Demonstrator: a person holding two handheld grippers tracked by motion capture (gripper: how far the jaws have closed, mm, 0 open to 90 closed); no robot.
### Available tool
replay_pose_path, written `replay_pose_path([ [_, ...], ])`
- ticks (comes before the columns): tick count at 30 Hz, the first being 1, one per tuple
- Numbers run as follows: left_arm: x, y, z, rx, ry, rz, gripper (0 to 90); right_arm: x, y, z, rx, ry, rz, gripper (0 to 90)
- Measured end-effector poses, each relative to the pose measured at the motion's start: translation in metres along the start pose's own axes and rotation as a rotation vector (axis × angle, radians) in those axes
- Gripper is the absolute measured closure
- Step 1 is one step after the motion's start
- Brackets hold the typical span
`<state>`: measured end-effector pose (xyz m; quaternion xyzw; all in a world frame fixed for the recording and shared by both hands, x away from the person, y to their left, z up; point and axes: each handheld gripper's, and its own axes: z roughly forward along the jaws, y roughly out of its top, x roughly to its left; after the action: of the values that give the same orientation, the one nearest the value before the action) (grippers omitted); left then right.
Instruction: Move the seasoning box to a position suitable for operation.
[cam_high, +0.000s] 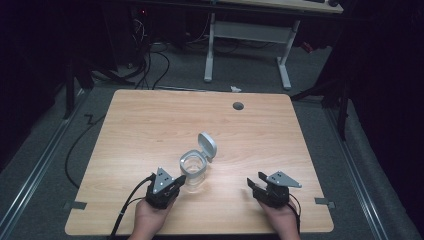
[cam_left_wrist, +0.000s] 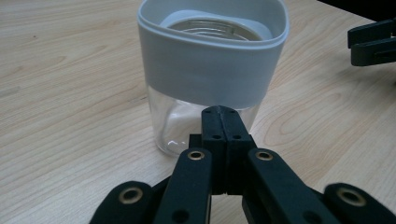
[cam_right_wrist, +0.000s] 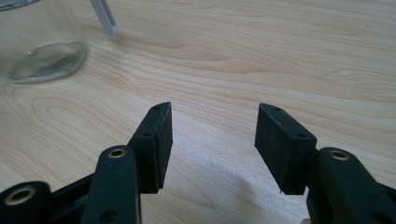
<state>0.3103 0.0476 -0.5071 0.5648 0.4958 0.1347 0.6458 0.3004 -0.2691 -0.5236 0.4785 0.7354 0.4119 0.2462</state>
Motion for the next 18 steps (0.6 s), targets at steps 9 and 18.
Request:
replay_pose_path([
  [9, -0.020, -0.004, 0.015, 0.033, -0.050, 0.018, 90.0, -0.001, 0.000, 0.000, 0.001, 0.003, 0.005, 46.7],
  [18, 0.002, -0.003, 0.003, 0.006, 0.011, 0.009, 90.0, -0.004, -0.002, -0.001, 0.000, 0.001, 0.013, 46.7],
])
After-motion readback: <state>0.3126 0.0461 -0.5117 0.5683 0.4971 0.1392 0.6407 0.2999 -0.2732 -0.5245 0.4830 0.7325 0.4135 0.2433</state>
